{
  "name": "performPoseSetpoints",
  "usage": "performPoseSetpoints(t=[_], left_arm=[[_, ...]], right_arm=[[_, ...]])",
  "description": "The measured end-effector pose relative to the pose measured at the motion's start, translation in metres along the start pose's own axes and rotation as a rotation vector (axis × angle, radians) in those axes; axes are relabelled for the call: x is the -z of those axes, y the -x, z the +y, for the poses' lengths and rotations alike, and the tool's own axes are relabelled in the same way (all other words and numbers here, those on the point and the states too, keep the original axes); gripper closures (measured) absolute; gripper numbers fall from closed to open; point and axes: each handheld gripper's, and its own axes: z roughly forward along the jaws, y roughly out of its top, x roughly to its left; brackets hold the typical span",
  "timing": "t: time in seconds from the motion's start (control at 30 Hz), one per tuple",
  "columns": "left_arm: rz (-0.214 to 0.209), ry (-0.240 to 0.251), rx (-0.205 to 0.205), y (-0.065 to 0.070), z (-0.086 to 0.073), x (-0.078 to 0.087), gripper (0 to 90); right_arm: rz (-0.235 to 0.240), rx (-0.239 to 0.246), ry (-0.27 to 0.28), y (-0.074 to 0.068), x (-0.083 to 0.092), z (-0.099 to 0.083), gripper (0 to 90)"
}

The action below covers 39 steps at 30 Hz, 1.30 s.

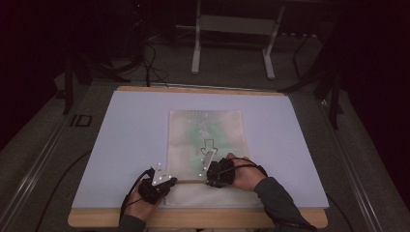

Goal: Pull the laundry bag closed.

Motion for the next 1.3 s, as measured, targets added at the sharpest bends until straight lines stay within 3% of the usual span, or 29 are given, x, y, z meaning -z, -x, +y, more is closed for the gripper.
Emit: performPoseSetpoints(t=[1.3], left_arm=[[-0.005, 0.000, 0.009, -0.001, 0.000, 0.000, 89.5]], right_arm=[[-0.017, -0.013, -0.084, 0.003, 0.017, -0.025, 82.2]])
